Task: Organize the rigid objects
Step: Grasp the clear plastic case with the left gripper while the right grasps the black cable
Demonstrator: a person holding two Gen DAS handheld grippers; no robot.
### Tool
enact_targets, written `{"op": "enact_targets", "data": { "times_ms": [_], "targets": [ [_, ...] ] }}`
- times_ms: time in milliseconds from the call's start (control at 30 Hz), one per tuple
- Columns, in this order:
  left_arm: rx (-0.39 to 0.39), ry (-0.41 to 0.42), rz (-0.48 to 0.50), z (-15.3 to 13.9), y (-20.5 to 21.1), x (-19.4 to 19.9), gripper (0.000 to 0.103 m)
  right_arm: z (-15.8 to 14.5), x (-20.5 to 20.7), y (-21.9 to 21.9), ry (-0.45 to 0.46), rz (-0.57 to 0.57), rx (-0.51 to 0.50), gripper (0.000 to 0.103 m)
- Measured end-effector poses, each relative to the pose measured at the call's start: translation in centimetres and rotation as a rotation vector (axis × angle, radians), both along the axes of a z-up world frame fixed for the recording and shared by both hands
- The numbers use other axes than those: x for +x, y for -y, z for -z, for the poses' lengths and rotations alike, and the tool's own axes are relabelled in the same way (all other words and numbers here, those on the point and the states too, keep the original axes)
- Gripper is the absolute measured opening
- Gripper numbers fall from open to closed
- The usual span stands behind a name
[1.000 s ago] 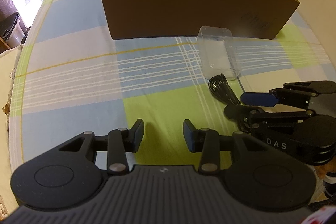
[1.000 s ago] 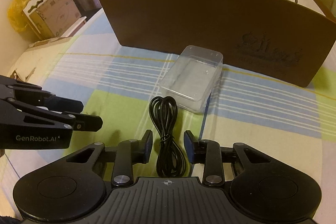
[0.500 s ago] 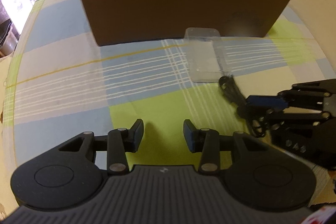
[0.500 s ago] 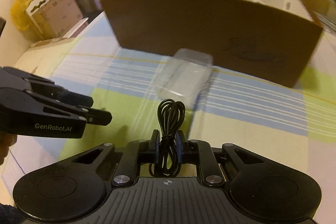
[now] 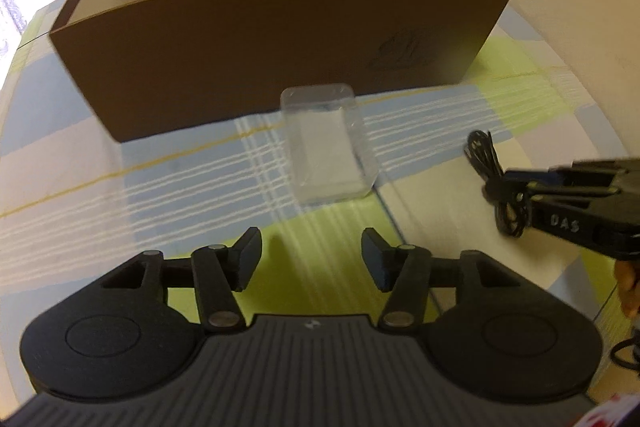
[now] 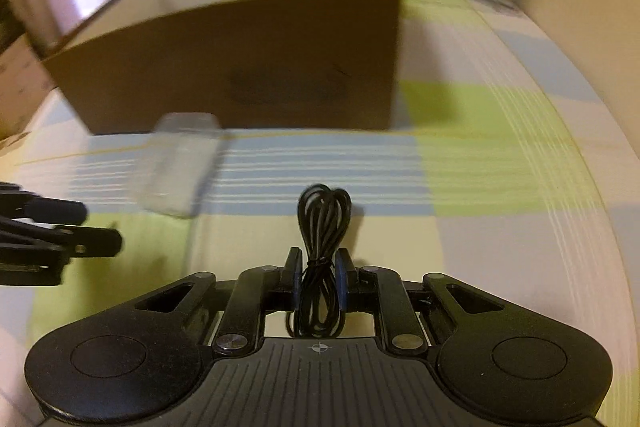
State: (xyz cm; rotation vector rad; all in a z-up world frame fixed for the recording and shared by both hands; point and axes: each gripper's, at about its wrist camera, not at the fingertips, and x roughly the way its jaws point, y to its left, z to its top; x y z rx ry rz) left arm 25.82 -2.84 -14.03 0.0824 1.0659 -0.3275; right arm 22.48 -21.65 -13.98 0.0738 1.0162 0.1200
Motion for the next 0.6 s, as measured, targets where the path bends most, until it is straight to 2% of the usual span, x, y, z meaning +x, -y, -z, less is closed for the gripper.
{"op": "enact_targets", "data": {
  "times_ms": [100, 433, 600],
  "targets": [
    [-0.016, 0.000, 0.008, 0.1, 0.5, 0.6, 0.056, 0.4, 0.3, 0.8, -0.003, 0.033, 0.025, 0.014],
    [-0.028, 0.029, -0.001, 0.7, 2.3, 2.6, 0.062, 0.5, 1.5, 0.9, 0.003, 0.016, 0.031, 0.020],
    [0.002, 0.052, -0.010, 1.1, 3.0, 3.6, 0.062, 0.5, 1.3, 0.9, 0.014, 0.004, 0.032, 0.021]
  ]
}}
